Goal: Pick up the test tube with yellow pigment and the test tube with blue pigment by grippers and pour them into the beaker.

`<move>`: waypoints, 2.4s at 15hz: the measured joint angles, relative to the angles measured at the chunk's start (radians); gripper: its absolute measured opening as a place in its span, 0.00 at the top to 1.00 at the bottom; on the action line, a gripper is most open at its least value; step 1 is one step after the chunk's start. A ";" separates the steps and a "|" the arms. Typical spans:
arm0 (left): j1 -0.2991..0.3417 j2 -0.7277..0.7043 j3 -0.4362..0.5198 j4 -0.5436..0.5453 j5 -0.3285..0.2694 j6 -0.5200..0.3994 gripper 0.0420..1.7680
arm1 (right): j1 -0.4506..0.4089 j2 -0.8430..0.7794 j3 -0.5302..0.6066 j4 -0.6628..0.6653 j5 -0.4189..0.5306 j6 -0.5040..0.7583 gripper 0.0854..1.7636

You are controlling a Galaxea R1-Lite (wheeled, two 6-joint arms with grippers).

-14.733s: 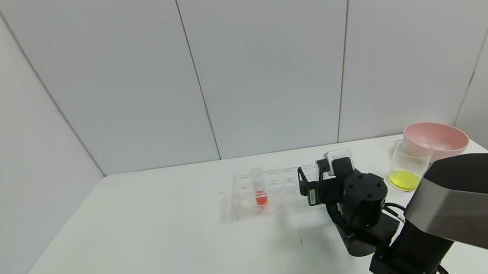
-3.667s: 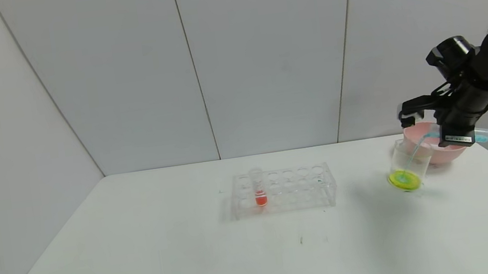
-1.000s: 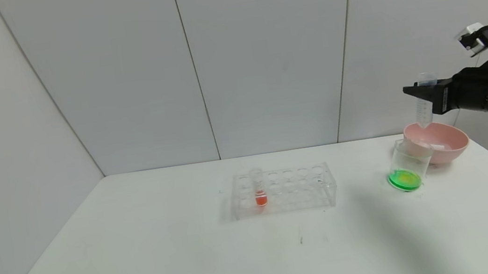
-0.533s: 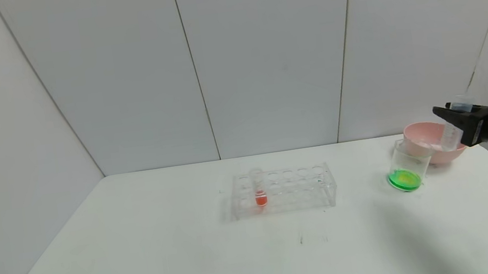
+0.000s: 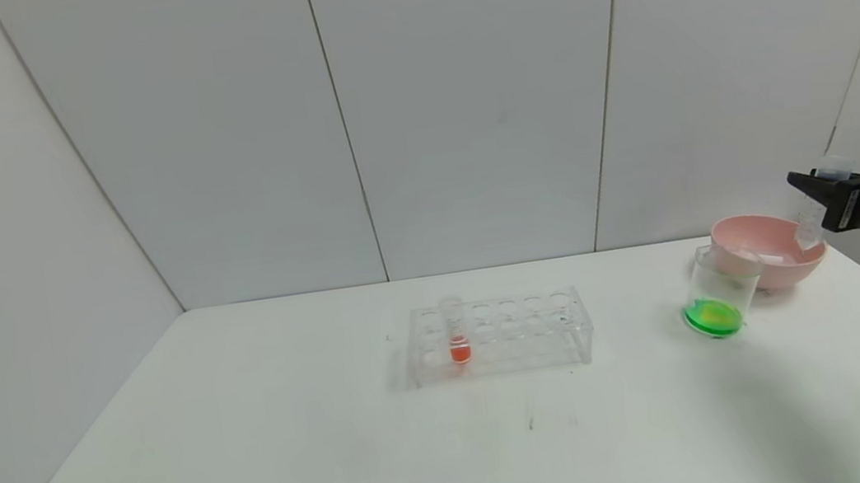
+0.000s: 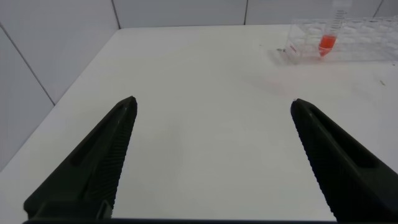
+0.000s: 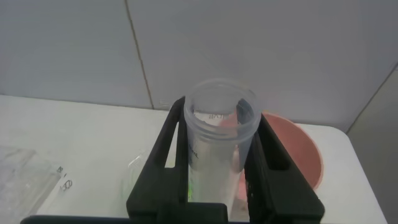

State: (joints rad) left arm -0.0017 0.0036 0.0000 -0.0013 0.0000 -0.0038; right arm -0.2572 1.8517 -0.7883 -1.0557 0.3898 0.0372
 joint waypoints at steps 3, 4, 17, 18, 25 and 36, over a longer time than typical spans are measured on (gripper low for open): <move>0.000 0.000 0.000 0.000 0.000 0.000 0.00 | -0.017 0.117 -0.147 0.015 -0.028 0.007 0.71; 0.000 0.000 0.000 0.000 0.000 0.000 0.00 | -0.020 0.158 -0.196 0.028 -0.035 0.007 0.71; 0.000 0.000 0.000 0.000 0.000 0.000 0.00 | -0.007 0.456 -0.531 0.126 -0.138 0.004 0.48; 0.000 0.000 0.000 0.000 0.000 0.000 0.00 | -0.006 0.458 -0.541 0.137 -0.142 0.004 0.43; 0.000 0.000 0.000 0.000 0.000 0.000 0.00 | 0.107 0.427 -0.583 0.191 -0.233 0.006 0.19; 0.000 0.000 0.000 0.000 0.000 0.000 0.00 | 0.305 -0.054 -0.143 0.084 -0.269 0.009 0.07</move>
State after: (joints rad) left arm -0.0017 0.0036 0.0000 -0.0009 0.0000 -0.0038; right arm 0.0474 1.7972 -0.9317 -0.9721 0.1213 0.0466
